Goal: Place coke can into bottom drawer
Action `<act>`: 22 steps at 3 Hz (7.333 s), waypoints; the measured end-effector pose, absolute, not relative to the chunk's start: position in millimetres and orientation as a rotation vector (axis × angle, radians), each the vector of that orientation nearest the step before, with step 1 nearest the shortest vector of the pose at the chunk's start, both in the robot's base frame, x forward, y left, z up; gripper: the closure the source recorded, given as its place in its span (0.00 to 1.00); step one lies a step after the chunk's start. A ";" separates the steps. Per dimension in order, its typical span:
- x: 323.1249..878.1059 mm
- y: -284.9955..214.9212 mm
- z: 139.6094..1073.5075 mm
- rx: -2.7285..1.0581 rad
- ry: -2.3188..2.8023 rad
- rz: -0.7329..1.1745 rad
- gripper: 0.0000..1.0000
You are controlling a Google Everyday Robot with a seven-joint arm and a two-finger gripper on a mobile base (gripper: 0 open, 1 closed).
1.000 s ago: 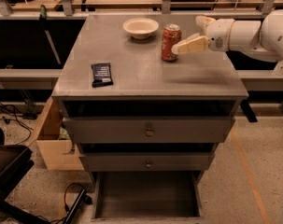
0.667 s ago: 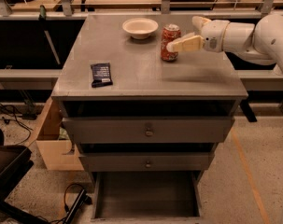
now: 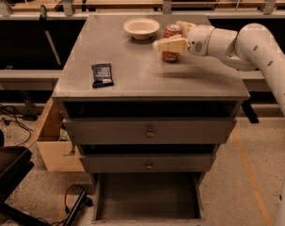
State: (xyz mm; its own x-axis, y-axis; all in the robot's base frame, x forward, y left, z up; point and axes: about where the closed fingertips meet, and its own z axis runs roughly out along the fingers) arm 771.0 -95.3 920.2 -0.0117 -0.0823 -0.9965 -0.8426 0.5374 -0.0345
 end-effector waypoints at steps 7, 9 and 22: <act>665.7 -60.4 979.0 -0.900 1.401 0.746 1.00; 546.7 -120.1 948.9 -0.992 1.466 0.724 1.00; 423.6 -83.6 435.7 -1.065 1.231 1.043 1.00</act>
Offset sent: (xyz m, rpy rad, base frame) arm 0.0000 0.0026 0.0002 0.0001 0.0001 0.0035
